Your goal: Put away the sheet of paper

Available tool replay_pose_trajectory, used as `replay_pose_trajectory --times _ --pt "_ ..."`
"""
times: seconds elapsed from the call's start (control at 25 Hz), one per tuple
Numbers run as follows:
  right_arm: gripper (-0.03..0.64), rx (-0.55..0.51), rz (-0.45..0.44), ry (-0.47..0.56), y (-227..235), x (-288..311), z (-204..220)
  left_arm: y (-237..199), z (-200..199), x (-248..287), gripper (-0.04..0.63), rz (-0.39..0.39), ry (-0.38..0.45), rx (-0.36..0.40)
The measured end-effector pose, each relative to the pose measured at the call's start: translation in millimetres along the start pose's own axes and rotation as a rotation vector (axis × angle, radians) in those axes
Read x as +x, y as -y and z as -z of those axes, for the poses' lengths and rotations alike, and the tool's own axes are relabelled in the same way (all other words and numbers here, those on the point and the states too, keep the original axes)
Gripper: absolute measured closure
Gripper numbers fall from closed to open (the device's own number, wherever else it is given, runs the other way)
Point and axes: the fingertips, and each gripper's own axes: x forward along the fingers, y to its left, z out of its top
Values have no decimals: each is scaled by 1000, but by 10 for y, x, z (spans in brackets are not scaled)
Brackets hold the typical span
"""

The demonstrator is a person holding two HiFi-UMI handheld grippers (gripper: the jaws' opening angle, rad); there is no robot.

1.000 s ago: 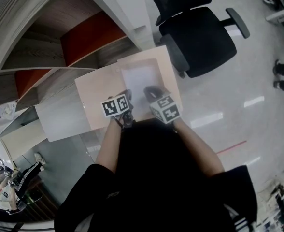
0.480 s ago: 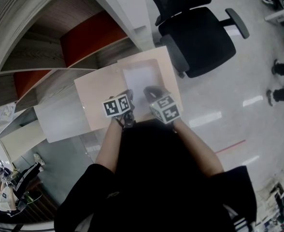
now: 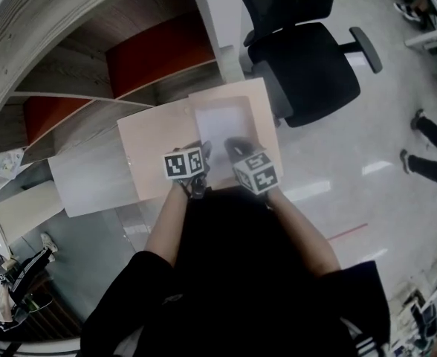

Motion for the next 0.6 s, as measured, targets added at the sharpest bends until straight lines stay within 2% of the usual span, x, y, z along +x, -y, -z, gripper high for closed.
replay_pose_trajectory --times 0.12,0.36,0.6 --pt "583 -16 5 -16 -42 13 -17 -8 -24 -65 417 19 11 -10" --pt "583 -49 -6 -42 -297 116 -43 -166 -31 -325 410 26 35 -26" --pt "583 -79 -23 -47 -601 290 -120 -344 -11 -617 410 6 77 17"
